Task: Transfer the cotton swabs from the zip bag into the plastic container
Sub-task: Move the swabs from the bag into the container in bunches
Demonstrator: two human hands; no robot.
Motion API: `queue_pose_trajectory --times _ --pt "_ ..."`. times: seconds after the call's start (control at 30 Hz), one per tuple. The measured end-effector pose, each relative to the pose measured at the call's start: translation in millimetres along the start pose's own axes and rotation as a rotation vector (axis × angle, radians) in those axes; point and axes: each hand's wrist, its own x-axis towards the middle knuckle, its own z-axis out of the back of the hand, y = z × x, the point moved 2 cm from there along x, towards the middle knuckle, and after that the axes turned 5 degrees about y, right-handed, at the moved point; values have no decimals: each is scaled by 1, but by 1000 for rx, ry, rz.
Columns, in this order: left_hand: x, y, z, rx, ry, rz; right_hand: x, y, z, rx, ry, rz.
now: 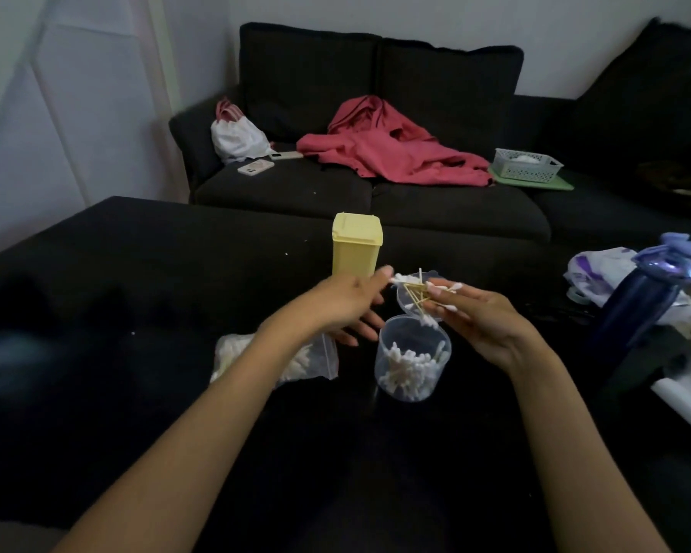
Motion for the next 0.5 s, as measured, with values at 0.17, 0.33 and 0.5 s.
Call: queue_pose_trajectory --times 0.17,0.33,0.5 --pt "24 2 -34 -212 9 -64 3 -7 -3 264 -104 74" --pt "33 0 -53 -553 -106 -132 3 -11 -13 337 -107 67" --pt "44 -5 -58 -675 -90 -119 3 -22 -21 115 -105 83"
